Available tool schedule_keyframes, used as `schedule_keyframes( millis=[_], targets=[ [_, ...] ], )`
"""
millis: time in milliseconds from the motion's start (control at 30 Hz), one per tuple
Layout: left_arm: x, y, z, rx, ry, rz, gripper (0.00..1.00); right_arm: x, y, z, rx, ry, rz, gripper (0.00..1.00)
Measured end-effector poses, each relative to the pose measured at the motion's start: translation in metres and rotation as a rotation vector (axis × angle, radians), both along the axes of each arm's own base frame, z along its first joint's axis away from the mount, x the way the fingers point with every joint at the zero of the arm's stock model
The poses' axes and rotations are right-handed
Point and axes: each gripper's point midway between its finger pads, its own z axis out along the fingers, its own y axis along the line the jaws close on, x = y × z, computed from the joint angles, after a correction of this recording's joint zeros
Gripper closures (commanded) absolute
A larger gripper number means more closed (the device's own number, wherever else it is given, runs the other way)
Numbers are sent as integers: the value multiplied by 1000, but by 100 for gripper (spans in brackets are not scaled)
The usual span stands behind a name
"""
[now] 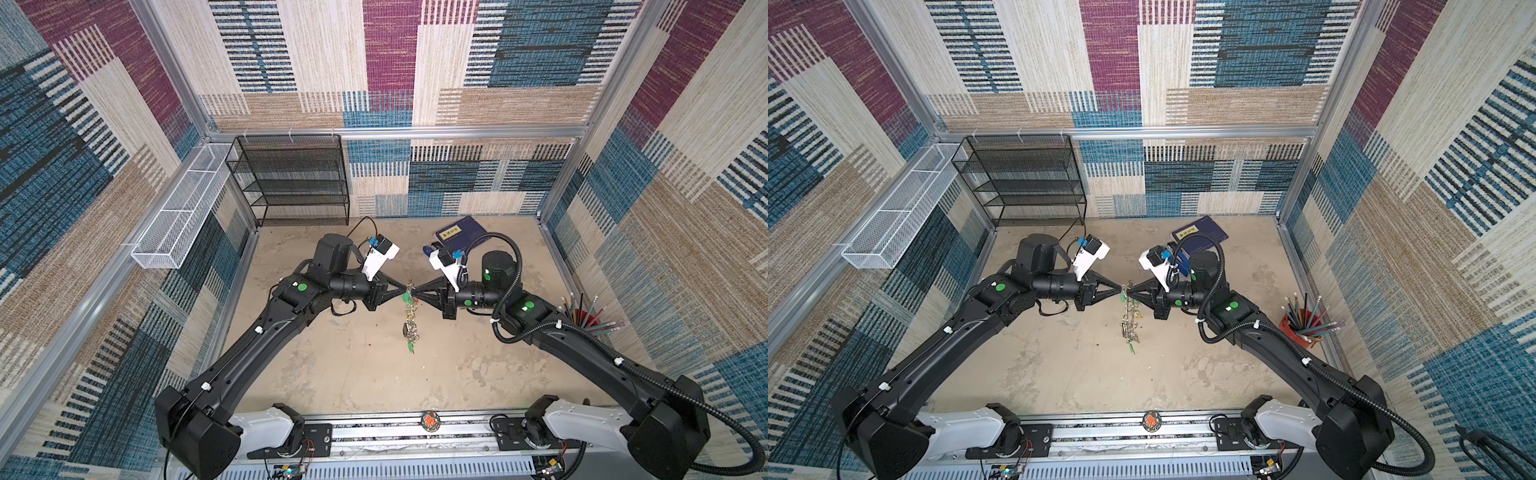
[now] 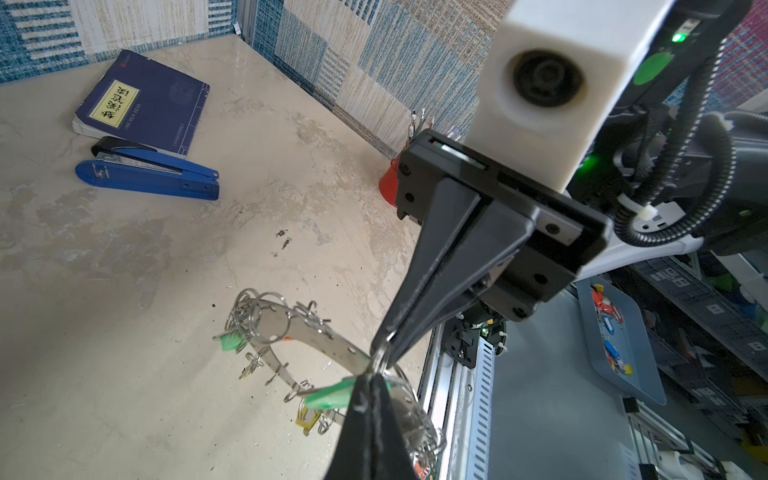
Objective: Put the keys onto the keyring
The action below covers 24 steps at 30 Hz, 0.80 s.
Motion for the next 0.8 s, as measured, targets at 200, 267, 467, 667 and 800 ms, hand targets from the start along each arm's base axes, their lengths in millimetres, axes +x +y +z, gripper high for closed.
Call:
schedule_keyframes(
  millis=[200,267,467,667,800],
  targets=[
    [3,0,-4,25,-10,26,100,2,1,-3,-4,10,-3,100],
    [3,0,-4,29,-13,29,100,2,0,-3,-6,10,-7,100],
    [2,0,-3,47,-33,52,100,4,1,-5,-9,19,-16,100],
    [-3,1,-6,73,-30,61,100,12,0,-5,-16,16,-53,100],
    [-4,2,-9,90,-30,69,100,18,0,-7,-23,19,-77,100]
  ],
)
